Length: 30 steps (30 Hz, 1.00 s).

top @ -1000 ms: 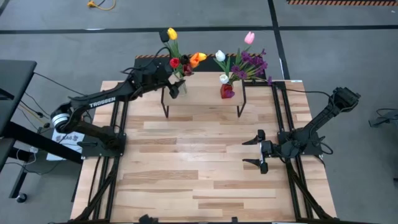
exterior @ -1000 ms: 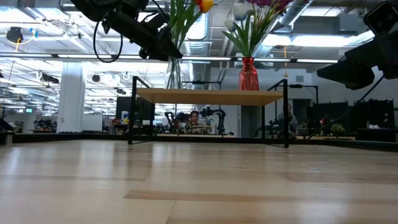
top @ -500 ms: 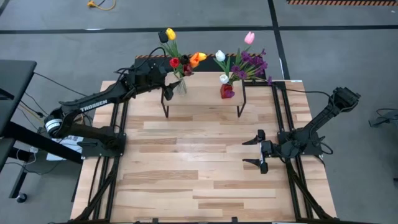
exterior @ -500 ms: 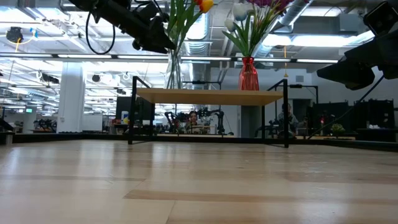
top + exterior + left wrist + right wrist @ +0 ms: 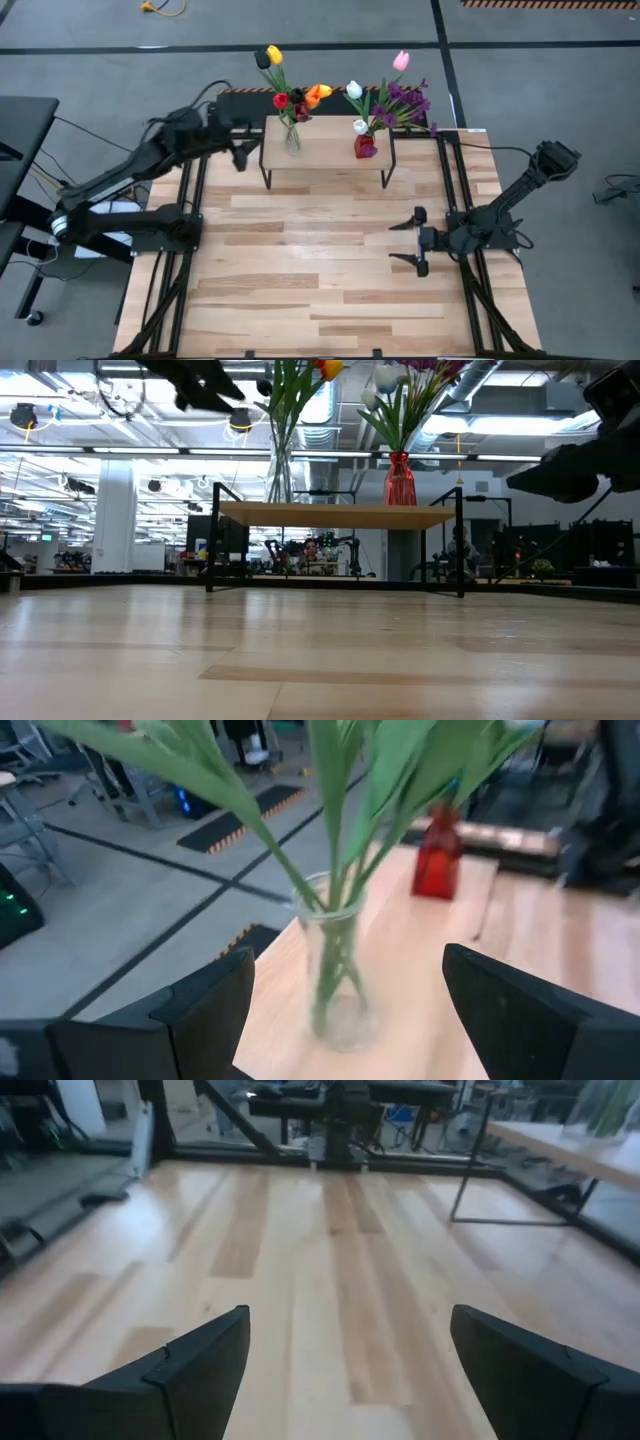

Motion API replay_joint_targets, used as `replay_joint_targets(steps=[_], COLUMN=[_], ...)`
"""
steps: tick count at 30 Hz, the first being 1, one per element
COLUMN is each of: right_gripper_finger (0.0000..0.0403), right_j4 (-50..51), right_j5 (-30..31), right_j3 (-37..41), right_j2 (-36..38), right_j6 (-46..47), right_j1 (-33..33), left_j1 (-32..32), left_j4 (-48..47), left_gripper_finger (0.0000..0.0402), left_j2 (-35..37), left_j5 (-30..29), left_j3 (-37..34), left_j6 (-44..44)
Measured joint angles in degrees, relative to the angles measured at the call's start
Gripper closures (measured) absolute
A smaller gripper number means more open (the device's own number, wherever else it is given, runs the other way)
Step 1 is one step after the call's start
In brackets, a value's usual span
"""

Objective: Pick and place flowers into a vace then onto a shelf
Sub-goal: Return to Home Position

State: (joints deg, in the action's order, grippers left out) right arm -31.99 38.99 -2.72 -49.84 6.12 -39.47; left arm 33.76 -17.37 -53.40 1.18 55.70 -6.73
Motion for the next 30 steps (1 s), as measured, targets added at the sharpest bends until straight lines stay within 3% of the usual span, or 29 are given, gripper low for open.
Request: replay_joint_targets(steps=[5,9,15,23,30], right_gripper_finger=[0.0068,0.0068,0.0068,0.0068,0.0068], right_j4=[0.0,-1.7,-4.2,-3.1,10.8], right_j5=[0.1,0.1,0.1,0.1,1.7], right_j3=[0.0,0.0,0.0,0.3,0.4], right_j2=[0.0,0.0,0.0,5.1,22.0], right_j6=[-4.9,-5.1,-4.2,-4.5,-8.6], right_j1=[2.8,5.4,8.2,8.4,8.6], left_j1=[-1.7,-5.7,-16.3,-25.4,-28.8], left_j4=[-5.7,-5.8,16.1,41.5,49.6], left_gripper_finger=[0.0087,0.0087,0.0087,0.0087,0.0087], left_j2=[7.1,10.2,16.7,23.3,23.6], left_j5=[-0.1,3.6,13.5,8.1,8.8], left_j3=[0.0,-2.0,-17.6,-39.4,-48.0], left_j6=[10.1,9.8,10.0,11.5,11.9])
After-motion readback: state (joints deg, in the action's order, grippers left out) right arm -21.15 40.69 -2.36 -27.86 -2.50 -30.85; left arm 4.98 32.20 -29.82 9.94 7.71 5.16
